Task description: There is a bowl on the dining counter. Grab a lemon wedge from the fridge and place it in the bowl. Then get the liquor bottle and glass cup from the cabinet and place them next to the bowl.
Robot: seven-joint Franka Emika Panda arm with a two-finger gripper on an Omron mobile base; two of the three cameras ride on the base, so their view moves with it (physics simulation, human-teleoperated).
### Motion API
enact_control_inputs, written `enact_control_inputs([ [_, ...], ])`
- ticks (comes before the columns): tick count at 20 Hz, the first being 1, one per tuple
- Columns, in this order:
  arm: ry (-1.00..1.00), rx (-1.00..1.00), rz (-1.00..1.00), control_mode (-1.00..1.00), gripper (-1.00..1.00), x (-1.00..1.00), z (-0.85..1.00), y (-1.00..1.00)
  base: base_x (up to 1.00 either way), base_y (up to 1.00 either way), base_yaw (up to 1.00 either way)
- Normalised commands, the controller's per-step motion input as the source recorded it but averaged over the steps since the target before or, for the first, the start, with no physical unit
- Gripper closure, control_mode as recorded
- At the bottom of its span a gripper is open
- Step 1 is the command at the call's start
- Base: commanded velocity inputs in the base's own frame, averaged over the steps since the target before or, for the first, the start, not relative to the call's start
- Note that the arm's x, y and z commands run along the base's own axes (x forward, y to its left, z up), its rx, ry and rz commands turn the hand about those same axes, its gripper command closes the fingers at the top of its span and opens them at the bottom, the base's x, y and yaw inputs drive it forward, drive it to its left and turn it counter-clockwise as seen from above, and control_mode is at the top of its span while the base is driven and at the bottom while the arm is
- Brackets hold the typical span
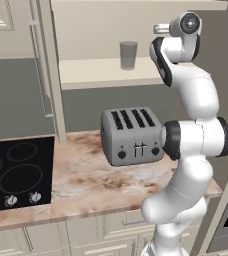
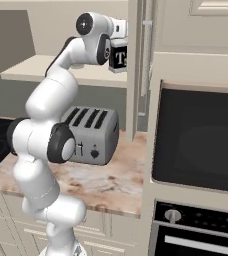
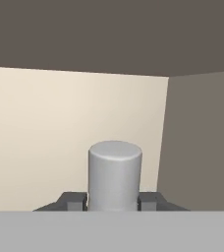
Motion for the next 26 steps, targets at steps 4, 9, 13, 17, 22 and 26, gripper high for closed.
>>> enact_control_inputs([
  [4,-0.08,0.0,-0.01,-1.0,1.0,-0.59,-0.21,0.0,0.0,0.0,0.0],
  [9,-0.09,-0.01,-0.02,-1.0,1.0,-0.99,-0.37,0.22,0.0,0.0,0.0],
  [13,-0.17,-0.05,0.0,-1.0,1.0,-1.0,-0.22,0.36,0.0,0.0,0.0],
  [17,-0.06,0.0,-0.04,-1.0,1.0,-1.0,0.0,0.39,0.0,0.0,0.0],
  [22,0.0,0.0,-0.12,-1.0,1.0,-1.0,0.01,0.4,0.0,0.0,0.0],
  [26,0.0,0.0,-0.14,-1.0,1.0,-1.0,0.21,0.16,0.0,0.0,0.0],
])
